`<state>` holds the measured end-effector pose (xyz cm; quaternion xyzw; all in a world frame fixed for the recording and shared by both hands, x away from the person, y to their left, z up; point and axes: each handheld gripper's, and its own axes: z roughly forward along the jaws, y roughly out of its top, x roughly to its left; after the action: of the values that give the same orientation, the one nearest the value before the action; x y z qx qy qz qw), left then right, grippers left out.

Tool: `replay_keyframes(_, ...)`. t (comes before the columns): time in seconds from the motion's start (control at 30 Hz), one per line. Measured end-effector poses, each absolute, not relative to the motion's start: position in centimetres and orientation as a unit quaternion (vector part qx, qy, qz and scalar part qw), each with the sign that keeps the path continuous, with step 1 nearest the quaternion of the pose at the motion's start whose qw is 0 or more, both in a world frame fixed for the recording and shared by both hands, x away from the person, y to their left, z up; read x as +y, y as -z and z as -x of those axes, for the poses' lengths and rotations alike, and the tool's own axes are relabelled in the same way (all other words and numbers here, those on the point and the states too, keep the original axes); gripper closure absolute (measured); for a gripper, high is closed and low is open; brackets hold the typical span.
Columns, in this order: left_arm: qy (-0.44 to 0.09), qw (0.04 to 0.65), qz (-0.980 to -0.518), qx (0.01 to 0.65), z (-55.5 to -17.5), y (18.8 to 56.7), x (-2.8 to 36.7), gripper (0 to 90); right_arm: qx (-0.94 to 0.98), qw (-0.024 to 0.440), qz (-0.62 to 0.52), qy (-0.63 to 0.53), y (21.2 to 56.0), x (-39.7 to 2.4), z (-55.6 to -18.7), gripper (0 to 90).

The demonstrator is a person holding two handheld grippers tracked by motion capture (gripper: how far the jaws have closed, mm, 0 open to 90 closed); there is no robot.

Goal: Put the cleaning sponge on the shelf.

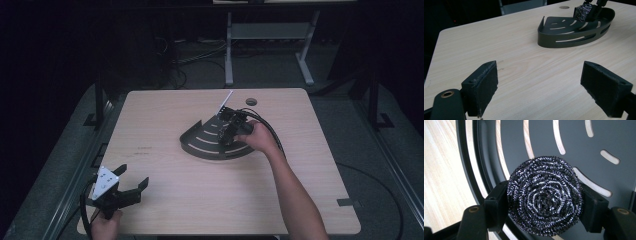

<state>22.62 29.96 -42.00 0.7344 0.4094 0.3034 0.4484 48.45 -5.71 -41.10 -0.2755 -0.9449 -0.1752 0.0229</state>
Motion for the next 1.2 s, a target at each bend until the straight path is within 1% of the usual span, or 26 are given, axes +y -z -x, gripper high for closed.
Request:
replay_keyframes(0.6, -0.298, 0.448, -0.737, 0.409, -22.7, 42.3, 29.7, 13.7, -0.944, 0.013, 0.282, 0.172, 41.8, -5.8, -49.0, 32.8)
replay_keyframes(1.2, -0.298, 0.448, -0.735, 0.413, -22.6, 42.2, 30.0, 13.8, -0.944, 0.017, 0.286, 0.163, 43.0, -5.1, -49.4, 32.6)
